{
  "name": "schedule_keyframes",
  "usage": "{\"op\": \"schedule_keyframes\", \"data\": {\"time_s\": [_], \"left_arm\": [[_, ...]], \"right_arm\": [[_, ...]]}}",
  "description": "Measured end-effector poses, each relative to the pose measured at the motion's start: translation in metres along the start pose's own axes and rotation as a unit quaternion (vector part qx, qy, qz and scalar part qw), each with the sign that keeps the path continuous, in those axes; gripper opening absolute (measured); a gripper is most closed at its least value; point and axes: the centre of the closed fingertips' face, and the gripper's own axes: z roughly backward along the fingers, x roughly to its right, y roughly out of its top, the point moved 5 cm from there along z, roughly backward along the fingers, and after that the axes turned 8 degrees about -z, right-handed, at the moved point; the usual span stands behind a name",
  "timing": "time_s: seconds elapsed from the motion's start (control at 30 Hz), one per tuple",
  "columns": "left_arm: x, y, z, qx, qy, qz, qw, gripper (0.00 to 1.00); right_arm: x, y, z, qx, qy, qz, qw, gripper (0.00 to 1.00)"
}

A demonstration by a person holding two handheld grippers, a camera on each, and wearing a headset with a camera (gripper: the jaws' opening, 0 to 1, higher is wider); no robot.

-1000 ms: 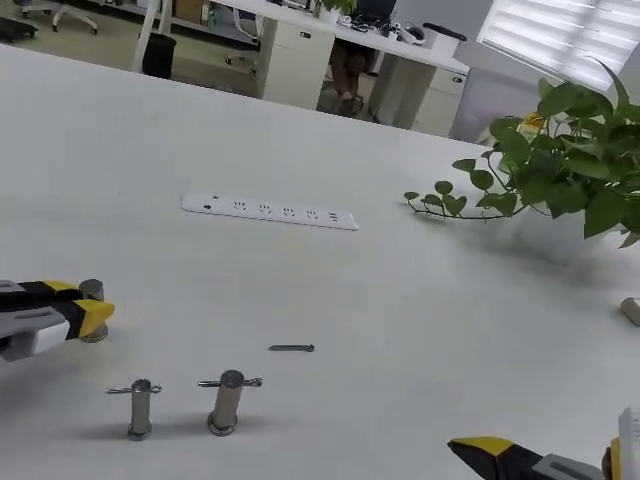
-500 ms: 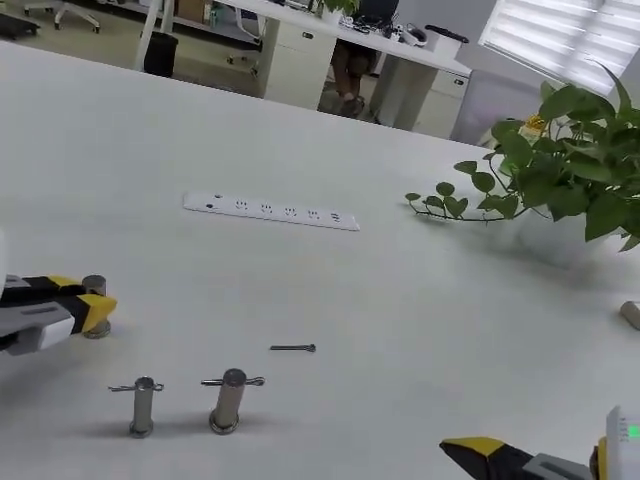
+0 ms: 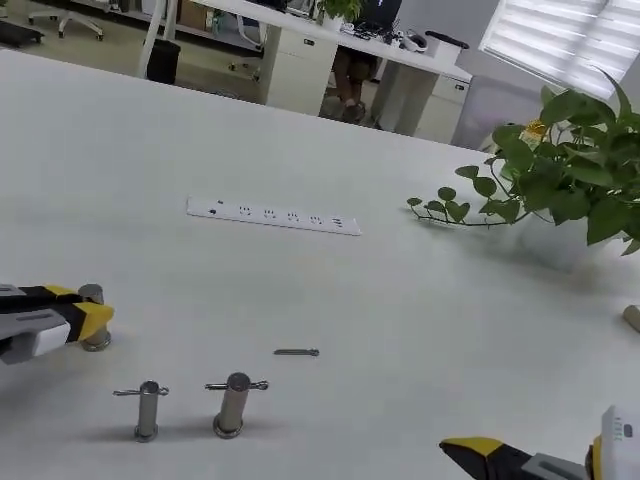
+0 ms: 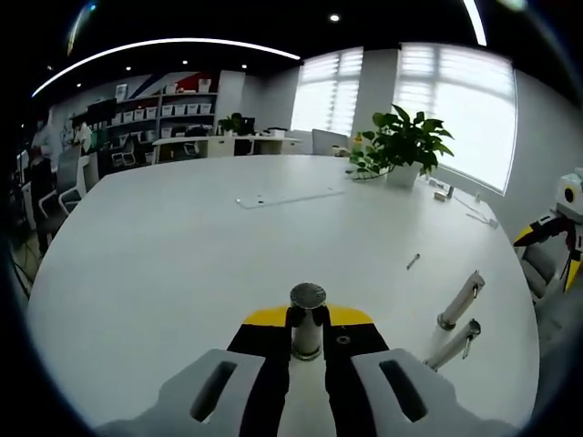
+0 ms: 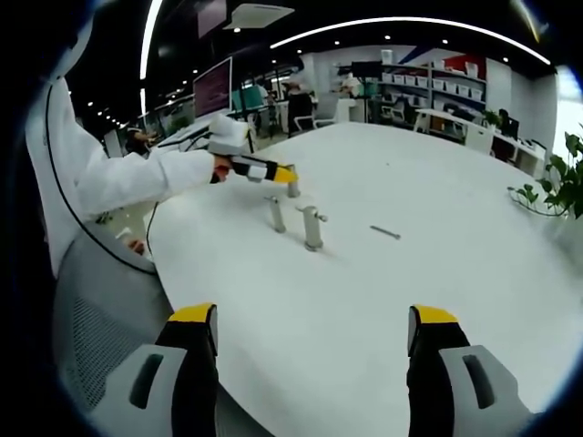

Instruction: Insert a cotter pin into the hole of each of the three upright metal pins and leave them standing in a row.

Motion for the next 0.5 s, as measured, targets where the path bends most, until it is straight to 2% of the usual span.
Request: {"op": "schedule_keyframes", "data": {"time_s": [0.23, 0.5], "left_arm": [[0.001, -0.003, 0.009, -0.005, 0.003, -0.003, 1.0000, 0.09], [0.002, -0.001, 0.025, -0.001, 0.004, -0.005, 1.0000, 0.09]], "right_arm": [[0.001, -0.001, 0.001, 0.001, -0.001, -0.002, 1.0000, 0.84], [0.002, -0.001, 0.001, 0.001, -0.001, -0.001, 1.0000, 0.83]]}}
